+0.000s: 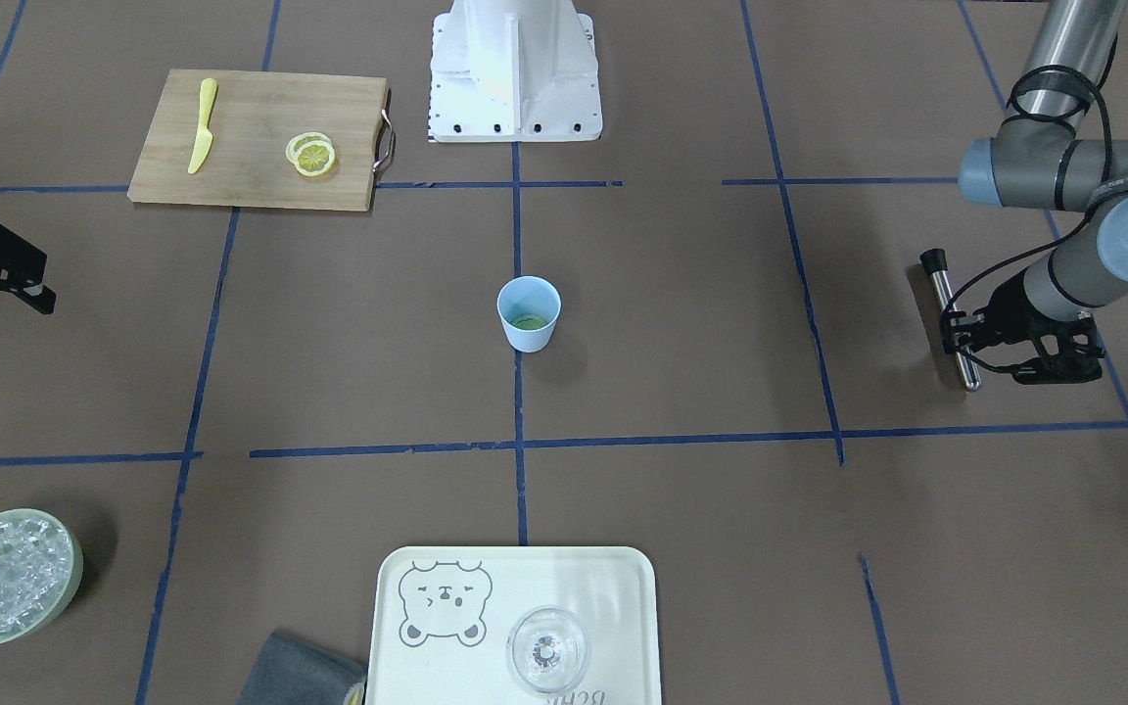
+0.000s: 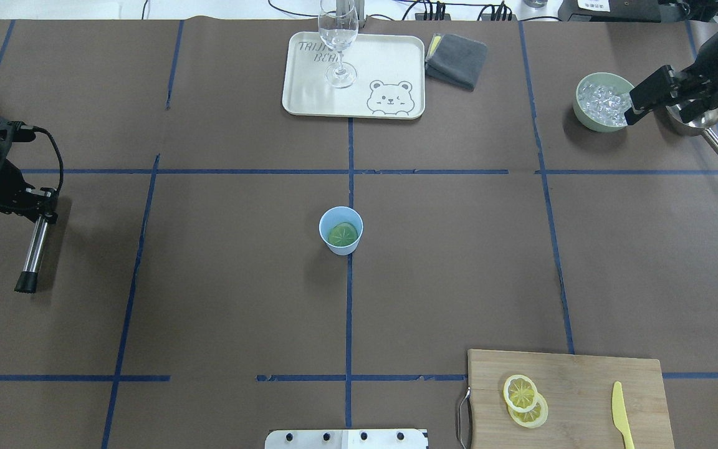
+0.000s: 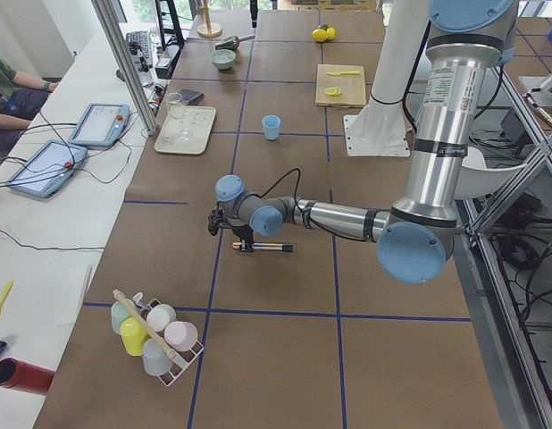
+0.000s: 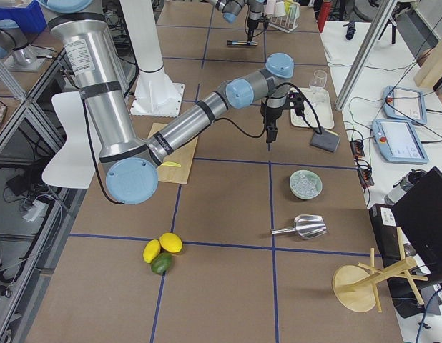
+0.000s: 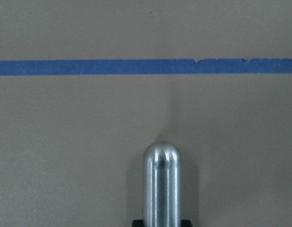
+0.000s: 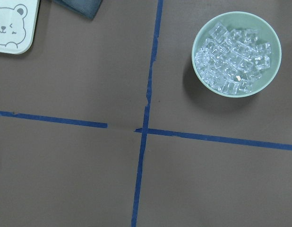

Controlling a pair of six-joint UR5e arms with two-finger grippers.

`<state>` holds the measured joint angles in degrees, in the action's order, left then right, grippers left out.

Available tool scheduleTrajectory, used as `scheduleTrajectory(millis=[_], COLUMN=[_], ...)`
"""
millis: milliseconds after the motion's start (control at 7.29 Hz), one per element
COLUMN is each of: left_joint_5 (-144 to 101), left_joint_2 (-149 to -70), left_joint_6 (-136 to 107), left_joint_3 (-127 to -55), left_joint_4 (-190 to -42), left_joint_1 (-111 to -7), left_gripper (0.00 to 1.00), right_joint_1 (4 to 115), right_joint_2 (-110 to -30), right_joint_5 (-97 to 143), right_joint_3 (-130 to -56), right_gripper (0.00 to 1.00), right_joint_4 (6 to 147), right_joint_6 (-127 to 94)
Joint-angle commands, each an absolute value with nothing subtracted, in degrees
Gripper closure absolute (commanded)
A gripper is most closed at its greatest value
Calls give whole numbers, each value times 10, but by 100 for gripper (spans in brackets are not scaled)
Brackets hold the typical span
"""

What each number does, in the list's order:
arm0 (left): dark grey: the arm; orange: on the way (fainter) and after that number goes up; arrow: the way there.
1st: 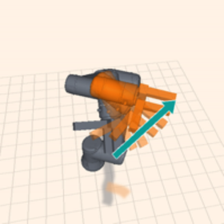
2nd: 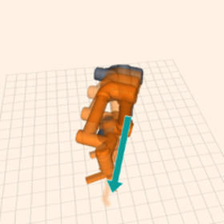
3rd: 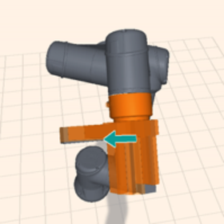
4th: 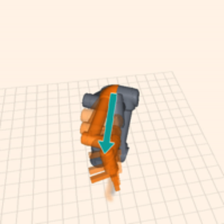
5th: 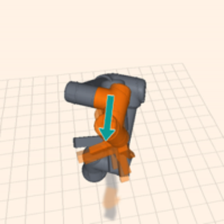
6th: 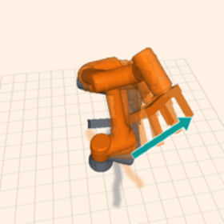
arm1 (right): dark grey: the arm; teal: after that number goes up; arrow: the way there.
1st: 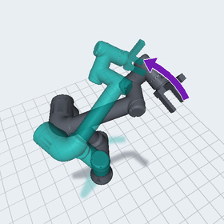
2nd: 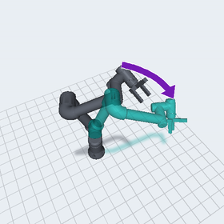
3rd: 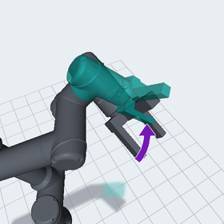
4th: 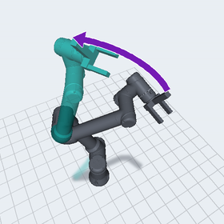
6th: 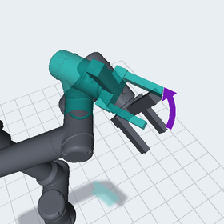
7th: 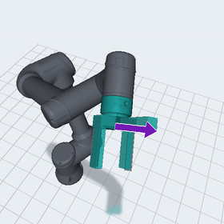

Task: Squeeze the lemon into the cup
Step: 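Grasp the metal muddler rod upright with the left gripper, then carry the muddler with the left gripper over the blue cup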

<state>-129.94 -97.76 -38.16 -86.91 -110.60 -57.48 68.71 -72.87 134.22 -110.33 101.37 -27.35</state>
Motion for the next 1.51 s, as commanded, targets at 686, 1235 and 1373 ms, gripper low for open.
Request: scheduleTrajectory(millis=[686, 1235, 1373], left_joint_5=[-1010, -1078, -1076], left_joint_2=[-981, -1133, -1143], left_joint_6=[-384, -426, -425], left_joint_3=[-1211, -1184, -1191], left_joint_4=[-1106, -1115, -1141], left_joint_1=[-576, -556, -554], left_gripper=[100, 100, 100], right_joint_1=[687, 690, 700], right_joint_2=[-732, -730, -734], right_joint_5=[1342, 1339, 1338], right_joint_3=[-1112, -1111, -1112], right_gripper=[0, 0, 0], right_joint_4=[1018, 1016, 1016], right_joint_6=[-278, -278, -278])
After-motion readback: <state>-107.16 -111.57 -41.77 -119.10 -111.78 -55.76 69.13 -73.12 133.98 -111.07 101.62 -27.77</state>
